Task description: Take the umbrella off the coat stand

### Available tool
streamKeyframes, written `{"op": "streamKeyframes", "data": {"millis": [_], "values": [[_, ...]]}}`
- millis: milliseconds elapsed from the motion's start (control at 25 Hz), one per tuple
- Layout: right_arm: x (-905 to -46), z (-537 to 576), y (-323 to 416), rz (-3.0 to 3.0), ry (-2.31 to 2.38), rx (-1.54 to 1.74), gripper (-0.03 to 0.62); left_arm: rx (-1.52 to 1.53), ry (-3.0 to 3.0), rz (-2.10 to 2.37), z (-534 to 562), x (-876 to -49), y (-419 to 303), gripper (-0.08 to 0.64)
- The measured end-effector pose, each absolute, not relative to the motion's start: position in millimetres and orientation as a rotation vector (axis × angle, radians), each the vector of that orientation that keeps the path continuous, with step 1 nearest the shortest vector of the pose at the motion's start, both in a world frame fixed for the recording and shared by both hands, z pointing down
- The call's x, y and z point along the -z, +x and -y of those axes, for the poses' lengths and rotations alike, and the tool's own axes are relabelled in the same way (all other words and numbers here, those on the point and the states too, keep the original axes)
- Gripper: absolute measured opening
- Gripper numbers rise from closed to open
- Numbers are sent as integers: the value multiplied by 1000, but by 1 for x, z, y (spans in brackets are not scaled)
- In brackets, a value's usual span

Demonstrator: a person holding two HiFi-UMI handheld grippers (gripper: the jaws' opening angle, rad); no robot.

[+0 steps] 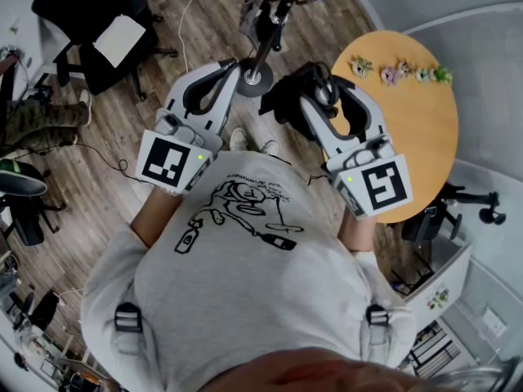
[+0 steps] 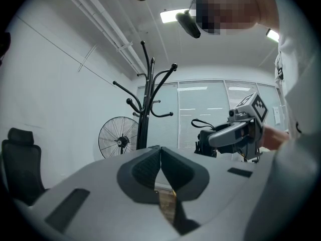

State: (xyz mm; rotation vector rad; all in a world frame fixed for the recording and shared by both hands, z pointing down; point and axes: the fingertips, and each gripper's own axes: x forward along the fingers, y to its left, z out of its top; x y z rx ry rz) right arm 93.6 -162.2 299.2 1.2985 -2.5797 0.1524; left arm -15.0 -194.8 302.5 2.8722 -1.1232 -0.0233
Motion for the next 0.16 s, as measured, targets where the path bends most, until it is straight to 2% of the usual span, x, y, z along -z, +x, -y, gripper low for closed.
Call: {"op": "streamKeyframes", "data": {"millis": [160], "values": [[-299,161,92,2582,1297,-149,213,24,2879,1123,194,-302,-16,9]]}}
